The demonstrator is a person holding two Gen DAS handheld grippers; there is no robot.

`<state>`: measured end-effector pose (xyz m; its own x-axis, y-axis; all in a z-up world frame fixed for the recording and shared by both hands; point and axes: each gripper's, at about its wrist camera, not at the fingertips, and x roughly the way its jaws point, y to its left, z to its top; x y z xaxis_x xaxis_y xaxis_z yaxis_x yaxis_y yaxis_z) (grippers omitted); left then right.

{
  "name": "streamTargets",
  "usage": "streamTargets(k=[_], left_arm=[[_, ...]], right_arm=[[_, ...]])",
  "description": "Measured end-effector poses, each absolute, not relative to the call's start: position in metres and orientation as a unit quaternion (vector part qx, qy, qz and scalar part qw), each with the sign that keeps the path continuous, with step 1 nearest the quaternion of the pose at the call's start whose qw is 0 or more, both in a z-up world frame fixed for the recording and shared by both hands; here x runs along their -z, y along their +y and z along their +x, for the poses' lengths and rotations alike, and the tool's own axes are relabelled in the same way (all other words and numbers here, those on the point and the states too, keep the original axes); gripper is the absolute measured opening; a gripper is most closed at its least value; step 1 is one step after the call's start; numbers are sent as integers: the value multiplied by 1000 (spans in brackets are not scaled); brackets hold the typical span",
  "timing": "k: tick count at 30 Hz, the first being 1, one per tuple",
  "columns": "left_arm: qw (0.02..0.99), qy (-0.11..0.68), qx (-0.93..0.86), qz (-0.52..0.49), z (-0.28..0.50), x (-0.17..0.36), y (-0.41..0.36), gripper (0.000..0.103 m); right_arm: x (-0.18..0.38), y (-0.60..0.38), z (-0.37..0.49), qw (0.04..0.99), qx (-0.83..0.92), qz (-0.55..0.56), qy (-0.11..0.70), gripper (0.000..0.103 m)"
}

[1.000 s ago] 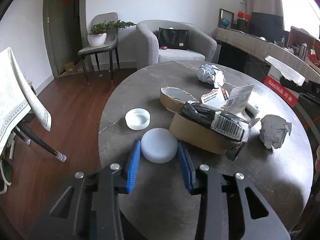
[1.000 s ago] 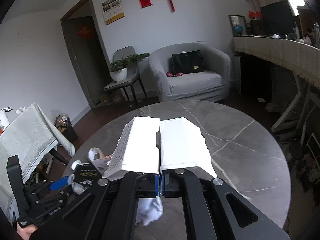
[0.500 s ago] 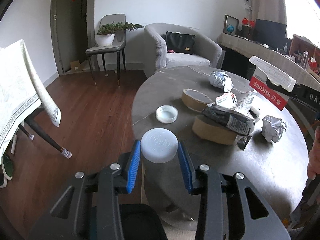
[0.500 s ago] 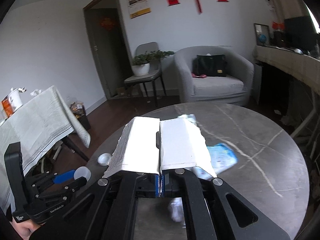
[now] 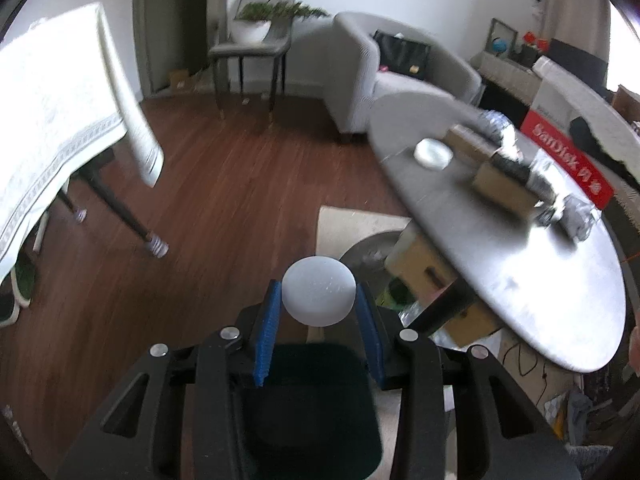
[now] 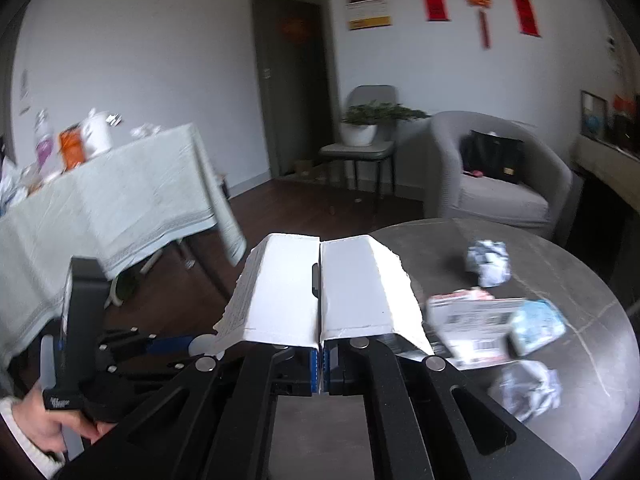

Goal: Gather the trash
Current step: 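Carry the lid to the teal bin and open the left gripper while the right gripper holds the paper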

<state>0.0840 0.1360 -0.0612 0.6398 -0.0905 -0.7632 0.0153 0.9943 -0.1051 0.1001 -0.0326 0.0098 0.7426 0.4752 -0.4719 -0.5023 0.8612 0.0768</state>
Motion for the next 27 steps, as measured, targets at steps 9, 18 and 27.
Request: streamTargets(k=[9, 18, 27], left_arm=[[871, 490, 8, -40, 66, 99, 170, 40], [829, 558, 7, -39, 61, 140, 192, 40], [817, 575, -12, -51, 56, 155, 217, 51]], right_arm=[[6, 17, 87, 914, -309, -39, 261, 1], [18, 59, 81, 897, -337, -57, 279, 1], [34, 87, 86, 886, -344, -73, 301, 1]])
